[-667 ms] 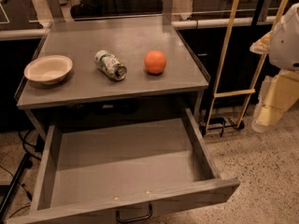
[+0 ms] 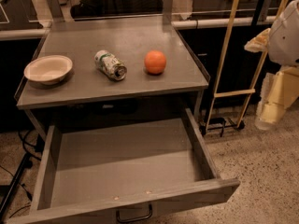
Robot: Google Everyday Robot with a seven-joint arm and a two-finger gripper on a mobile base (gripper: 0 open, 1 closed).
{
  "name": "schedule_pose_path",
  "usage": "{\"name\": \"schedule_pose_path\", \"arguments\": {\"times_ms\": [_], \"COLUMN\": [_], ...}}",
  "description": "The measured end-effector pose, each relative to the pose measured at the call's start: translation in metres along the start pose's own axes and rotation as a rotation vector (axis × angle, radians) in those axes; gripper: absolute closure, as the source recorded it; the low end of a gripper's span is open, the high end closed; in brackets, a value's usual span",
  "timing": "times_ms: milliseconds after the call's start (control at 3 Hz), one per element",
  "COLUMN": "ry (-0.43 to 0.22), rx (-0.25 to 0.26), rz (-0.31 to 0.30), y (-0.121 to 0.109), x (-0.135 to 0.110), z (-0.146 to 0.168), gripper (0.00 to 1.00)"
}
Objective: Place orange into top drawer
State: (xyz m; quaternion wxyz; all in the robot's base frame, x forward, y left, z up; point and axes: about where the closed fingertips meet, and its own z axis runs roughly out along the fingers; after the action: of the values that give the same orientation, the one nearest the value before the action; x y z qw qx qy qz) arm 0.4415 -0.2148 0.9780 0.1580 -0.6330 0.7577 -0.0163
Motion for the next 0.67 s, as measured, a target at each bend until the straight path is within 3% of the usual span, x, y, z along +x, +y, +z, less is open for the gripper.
{"name": "schedule_pose_path", "arguments": {"times_ms": [333,667], "ry": [-0.037,-0.068], "rx": [-0.060,-0.071], "rz": [-0.102,-0.171], "y": [-0.024,-0.061], "x": [-0.002,-0.011], "z": [0.007,0.017], "gripper": [0.00,0.00]}}
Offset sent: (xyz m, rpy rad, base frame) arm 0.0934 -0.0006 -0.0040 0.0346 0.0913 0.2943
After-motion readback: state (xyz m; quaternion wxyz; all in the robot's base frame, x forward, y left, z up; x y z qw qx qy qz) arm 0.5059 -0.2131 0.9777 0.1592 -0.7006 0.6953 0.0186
